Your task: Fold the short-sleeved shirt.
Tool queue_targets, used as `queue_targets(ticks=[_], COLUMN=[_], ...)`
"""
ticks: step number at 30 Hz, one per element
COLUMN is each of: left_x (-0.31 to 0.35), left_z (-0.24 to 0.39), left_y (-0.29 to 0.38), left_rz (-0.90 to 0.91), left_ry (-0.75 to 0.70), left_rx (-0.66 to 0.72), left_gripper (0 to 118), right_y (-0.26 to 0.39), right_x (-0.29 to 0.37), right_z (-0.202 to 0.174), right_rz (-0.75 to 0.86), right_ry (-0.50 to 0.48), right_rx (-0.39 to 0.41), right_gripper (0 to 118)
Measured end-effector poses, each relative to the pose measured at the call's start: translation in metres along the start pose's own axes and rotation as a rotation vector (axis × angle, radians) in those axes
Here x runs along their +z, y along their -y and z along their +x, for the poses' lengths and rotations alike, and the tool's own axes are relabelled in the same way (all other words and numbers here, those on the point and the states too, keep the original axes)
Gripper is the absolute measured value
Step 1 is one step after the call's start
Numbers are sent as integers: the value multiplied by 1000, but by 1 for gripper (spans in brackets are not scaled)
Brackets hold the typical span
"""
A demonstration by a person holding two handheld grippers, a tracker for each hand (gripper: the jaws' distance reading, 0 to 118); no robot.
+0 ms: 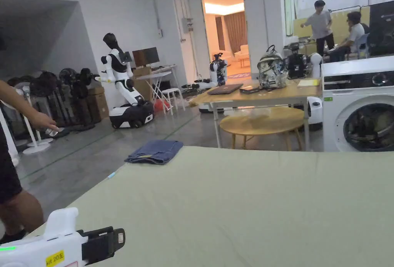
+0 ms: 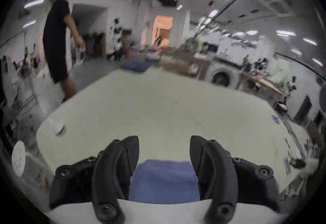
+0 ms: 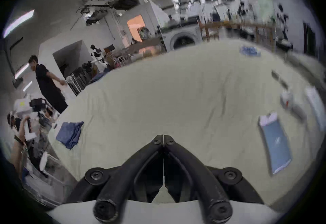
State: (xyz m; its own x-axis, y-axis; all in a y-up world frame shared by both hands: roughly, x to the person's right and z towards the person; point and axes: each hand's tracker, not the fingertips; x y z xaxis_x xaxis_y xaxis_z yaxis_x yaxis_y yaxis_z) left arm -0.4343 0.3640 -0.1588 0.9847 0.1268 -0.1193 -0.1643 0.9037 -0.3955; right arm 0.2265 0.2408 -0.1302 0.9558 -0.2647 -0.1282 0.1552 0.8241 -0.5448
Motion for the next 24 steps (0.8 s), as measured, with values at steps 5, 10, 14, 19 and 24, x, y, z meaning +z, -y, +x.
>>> queue_targets(ticks=[5, 10, 14, 19, 24], left_x=[45, 68, 67, 76, 71], left_z=[80, 175, 195, 224, 240], left_y=[18, 35, 44, 59, 68], left_rz=[295, 411, 404, 423, 378], left_ry=[293, 134, 177, 94, 79], left_rx=[73, -159, -45, -126, -247], left_gripper=[49, 0, 0, 0, 0], right_y=[-43, -59, -63, -51, -45], right_x=[23, 31, 36, 34, 34], right_z=[-27, -37, -38, -39, -39], right_rz=[205, 336, 392, 421, 401], right_ry=[89, 117, 61, 189, 192], right_rx=[215, 276, 220, 201, 194], right_gripper=[0, 0, 0, 0, 0])
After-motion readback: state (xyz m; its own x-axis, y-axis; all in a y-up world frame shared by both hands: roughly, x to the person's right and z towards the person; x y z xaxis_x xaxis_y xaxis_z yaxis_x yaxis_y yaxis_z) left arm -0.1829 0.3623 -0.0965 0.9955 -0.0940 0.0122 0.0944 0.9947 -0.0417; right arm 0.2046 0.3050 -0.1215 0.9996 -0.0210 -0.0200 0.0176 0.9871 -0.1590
